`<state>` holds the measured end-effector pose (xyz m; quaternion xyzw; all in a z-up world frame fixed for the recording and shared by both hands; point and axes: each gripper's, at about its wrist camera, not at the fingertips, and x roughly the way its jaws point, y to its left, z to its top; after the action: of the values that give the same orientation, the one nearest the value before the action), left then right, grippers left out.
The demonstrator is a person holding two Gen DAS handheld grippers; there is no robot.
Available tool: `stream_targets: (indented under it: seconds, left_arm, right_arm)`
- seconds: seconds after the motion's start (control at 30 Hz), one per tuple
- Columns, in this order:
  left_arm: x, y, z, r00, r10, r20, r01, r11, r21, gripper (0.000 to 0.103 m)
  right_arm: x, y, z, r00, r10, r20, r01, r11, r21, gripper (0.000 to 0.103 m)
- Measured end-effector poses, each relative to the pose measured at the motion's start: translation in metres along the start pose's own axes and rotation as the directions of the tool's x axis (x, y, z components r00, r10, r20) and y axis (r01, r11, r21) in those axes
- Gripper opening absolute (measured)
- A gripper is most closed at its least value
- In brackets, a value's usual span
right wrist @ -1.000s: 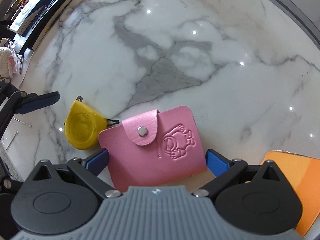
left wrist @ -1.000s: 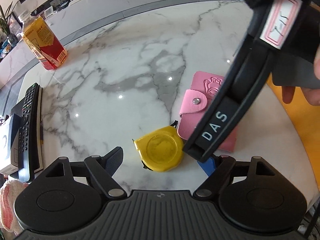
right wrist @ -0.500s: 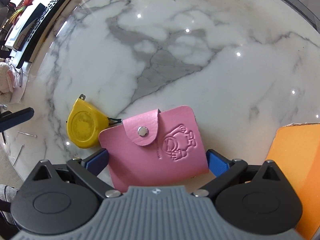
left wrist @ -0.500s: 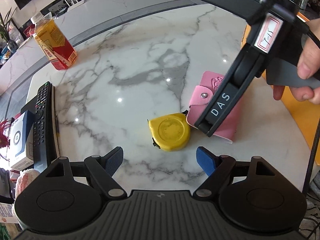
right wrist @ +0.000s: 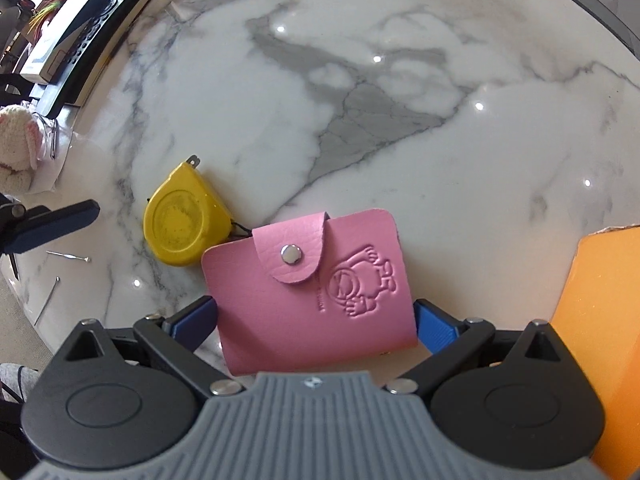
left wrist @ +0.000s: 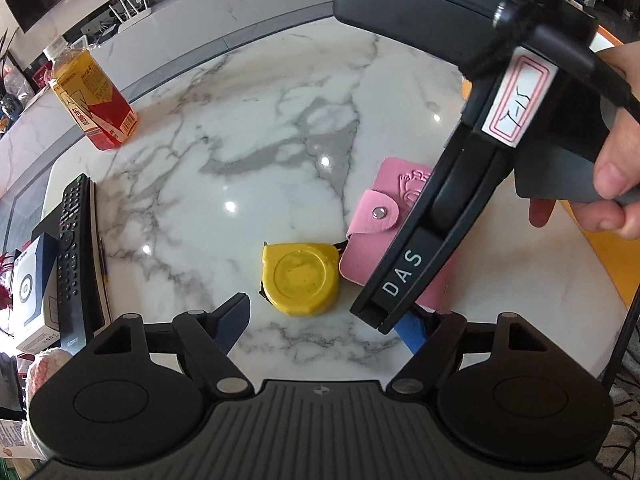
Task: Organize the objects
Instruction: 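Lower the right tool around the pink wallet while the left tool approaches the yellow tape measure, then grasp the pink wallet with the right tool while the left tool grasps the yellow tape measure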
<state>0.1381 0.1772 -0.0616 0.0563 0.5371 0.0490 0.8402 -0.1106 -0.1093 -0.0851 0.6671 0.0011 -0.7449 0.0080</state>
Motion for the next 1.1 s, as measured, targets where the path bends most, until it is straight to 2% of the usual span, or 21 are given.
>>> stream_targets:
  seconds: [0.1, 0.23, 0.3, 0.47, 0.57, 0.67, 0.7, 0.73, 0.8, 0.83, 0.93, 0.97, 1.0, 1.03, 1.1]
  left_arm:
    - [0.007, -0.001, -0.002, 0.999, 0.020, -0.036, -0.019, 1.000, 0.014, 0.091]
    - [0.007, -0.005, -0.005, 0.999, -0.009, -0.042, 0.011, 0.999, 0.035, 0.091]
    - [0.006, -0.006, -0.005, 0.999, 0.001, -0.037, 0.000, 0.999, 0.040, 0.090]
    - [0.016, 0.004, -0.005, 0.998, 0.027, -0.056, -0.028, 0.999, -0.018, 0.090]
    - [0.024, 0.011, 0.000, 0.998, 0.008, -0.059, -0.011, 0.999, -0.050, 0.090]
    - [0.027, 0.014, 0.005, 0.999, -0.022, -0.028, 0.020, 0.998, -0.060, 0.090]
    - [0.027, 0.015, 0.007, 0.999, -0.037, -0.014, 0.036, 0.998, -0.060, 0.090]
    - [0.028, 0.017, 0.008, 0.999, -0.049, -0.006, 0.049, 0.997, -0.066, 0.090]
    - [0.032, 0.023, 0.010, 0.998, -0.061, 0.000, 0.061, 0.993, -0.105, 0.092]
    - [0.034, 0.028, 0.011, 0.997, -0.074, -0.001, 0.073, 0.987, -0.140, 0.092]
    - [0.033, 0.036, 0.008, 0.997, -0.081, -0.008, 0.077, 0.977, -0.197, 0.092]
    - [0.031, 0.035, 0.007, 0.997, -0.075, -0.011, 0.071, 0.978, -0.195, 0.092]
    - [0.030, 0.034, 0.005, 0.997, -0.076, -0.012, 0.072, 0.980, -0.184, 0.092]
    - [0.030, 0.032, 0.004, 0.996, -0.085, -0.010, 0.082, 0.982, -0.169, 0.092]
    - [0.036, 0.030, 0.005, 0.996, -0.087, -0.021, 0.083, 0.984, -0.158, 0.096]
  right_arm:
    - [-0.002, 0.011, -0.007, 0.998, -0.030, 0.062, 0.034, 0.997, -0.065, 0.102]
    - [-0.004, 0.012, -0.025, 0.987, -0.019, 0.158, 0.034, 0.995, -0.097, 0.102]
    - [-0.004, 0.006, -0.024, 0.990, 0.000, 0.141, 0.010, 0.997, -0.072, 0.102]
    - [-0.012, -0.013, -0.028, 0.992, -0.008, 0.128, 0.012, 0.999, -0.030, 0.101]
    - [-0.019, -0.030, -0.033, 0.991, 0.009, 0.134, -0.013, 0.999, 0.030, 0.101]
    - [-0.026, -0.038, -0.036, 0.989, 0.031, 0.141, -0.038, 0.998, 0.045, 0.101]
    - [-0.029, -0.039, -0.036, 0.989, 0.008, 0.149, -0.016, 0.999, 0.051, 0.078]
    - [-0.035, -0.045, -0.037, 0.987, 0.038, 0.158, -0.049, 0.996, 0.070, 0.064]
    - [-0.040, -0.052, -0.034, 0.988, 0.084, 0.133, -0.098, 0.990, 0.097, 0.049]
    - [-0.041, -0.052, -0.033, 0.988, 0.080, 0.135, -0.093, 0.991, 0.091, 0.049]
    - [-0.036, -0.046, -0.032, 0.992, 0.049, 0.120, -0.055, 0.997, 0.047, 0.052]
    - [-0.036, -0.046, -0.032, 0.992, 0.065, 0.113, -0.071, 0.996, 0.053, 0.058]
    - [-0.035, -0.046, -0.031, 0.991, 0.084, 0.109, -0.091, 0.994, 0.067, 0.075]
    - [-0.035, -0.046, -0.031, 0.987, 0.107, 0.117, -0.117, 0.990, 0.077, 0.085]
    - [-0.036, -0.042, -0.028, 0.984, 0.117, 0.133, -0.127, 0.989, 0.072, 0.085]
